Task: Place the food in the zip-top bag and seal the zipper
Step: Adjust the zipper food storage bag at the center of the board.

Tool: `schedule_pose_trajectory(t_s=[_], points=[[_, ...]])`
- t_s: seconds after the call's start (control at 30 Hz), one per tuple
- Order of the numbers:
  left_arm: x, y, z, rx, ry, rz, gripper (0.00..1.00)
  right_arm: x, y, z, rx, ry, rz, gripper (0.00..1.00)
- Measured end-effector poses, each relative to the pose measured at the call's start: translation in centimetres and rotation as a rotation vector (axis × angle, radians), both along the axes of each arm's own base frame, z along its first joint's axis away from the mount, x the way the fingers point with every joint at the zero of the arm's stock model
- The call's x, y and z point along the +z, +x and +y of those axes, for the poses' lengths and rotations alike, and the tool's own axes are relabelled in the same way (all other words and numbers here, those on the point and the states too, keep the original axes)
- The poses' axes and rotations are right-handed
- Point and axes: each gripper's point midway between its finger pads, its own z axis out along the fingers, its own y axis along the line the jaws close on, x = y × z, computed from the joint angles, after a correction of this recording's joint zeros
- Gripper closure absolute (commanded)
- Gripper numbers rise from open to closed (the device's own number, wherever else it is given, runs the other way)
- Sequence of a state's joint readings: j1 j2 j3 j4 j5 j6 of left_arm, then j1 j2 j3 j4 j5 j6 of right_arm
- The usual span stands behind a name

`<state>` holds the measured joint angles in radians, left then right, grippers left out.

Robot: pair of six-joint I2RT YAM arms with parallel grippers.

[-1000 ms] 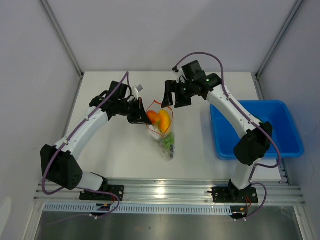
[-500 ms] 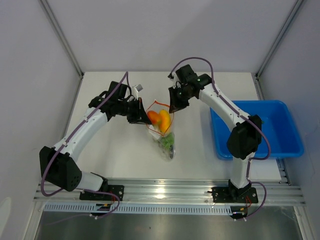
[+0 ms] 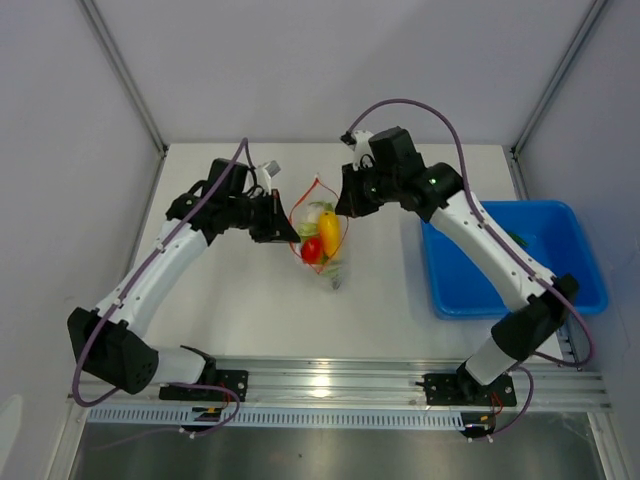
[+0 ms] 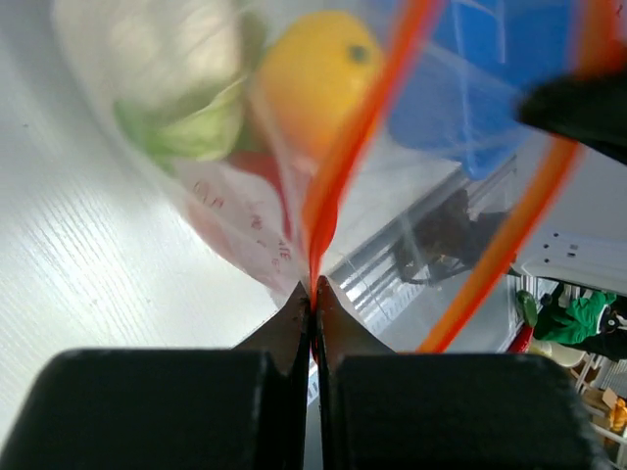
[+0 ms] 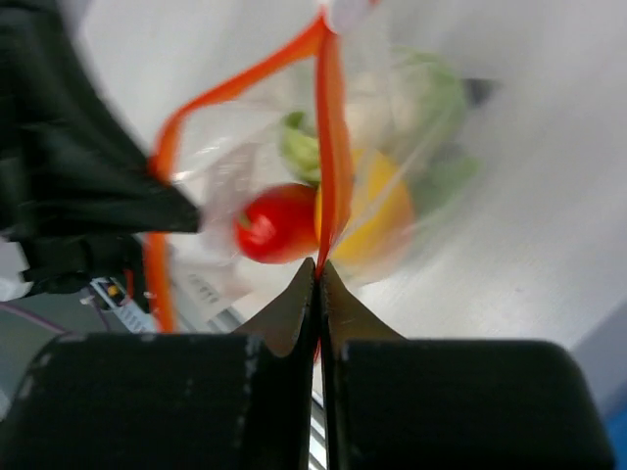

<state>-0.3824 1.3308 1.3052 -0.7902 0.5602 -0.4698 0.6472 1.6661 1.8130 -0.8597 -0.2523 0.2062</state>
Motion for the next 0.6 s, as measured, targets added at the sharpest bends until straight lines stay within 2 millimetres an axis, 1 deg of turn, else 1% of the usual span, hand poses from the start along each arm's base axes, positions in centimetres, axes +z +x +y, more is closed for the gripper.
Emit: schedule_pose_trajectory(t_s=[0.03,0.07,0.1,0.13,0.17,0.2,0.23,0.27,0.33,0.43,0.5,0.53,0.6], points=[[-0.4,-0.1,0.0,-0.001,0.003,0.010,1.00,0.7,-0.7,0.0,0.007,0.031,-0.015,1.00],[-1.2,-0.1,0.0,-0.002,0.009,0.028,0.99,1.0,-1.5,-0.1,0.012,0.056,-0.006,1.00],[-2.3,-0.1,-0.1,-0.003,0.020,0.059,0.99,0.8,-1.8,-0.3,0.011,0.070,0.013,1.00],[-3.3,0.0,-0.1,-0.004,0.030,0.087,0.99,0.2,-1.9,-0.4,0.003,0.075,0.035,1.00],[-4.8,0.0,-0.1,-0.004,0.044,0.127,0.99,-0.7,-1.8,-0.3,-0.002,0.070,0.059,1.00],[-5.8,-0.2,-0.1,-0.004,0.054,0.154,0.99,-1.9,-1.5,-0.3,-0.011,0.057,0.083,1.00],[-6.6,-0.5,0.1,-0.001,0.065,0.178,0.99,-2.7,-1.4,-0.3,-0.014,0.043,0.102,1.00],[-7.0,-0.7,0.2,0.005,0.073,0.193,0.99,-3.6,-1.4,-0.1,-0.013,0.027,0.123,1.00],[-6.3,-0.5,0.2,0.010,0.065,0.164,0.99,-4.5,-1.3,0.3,-0.010,0.010,0.136,1.00],[-4.2,-0.3,0.3,0.016,0.042,0.089,0.99,-4.2,-1.4,0.4,-0.008,0.010,0.132,1.00],[-2.7,0.1,0.1,0.015,0.024,0.047,0.99,-3.7,-1.2,0.4,-0.011,0.018,0.124,0.88],[-2.4,0.2,0.0,0.014,0.018,0.036,1.00,-3.5,-1.2,0.4,-0.012,0.018,0.122,0.86],[-2.3,0.3,-0.1,0.010,0.012,0.031,0.99,-3.3,-1.1,0.3,-0.018,0.020,0.123,0.73]])
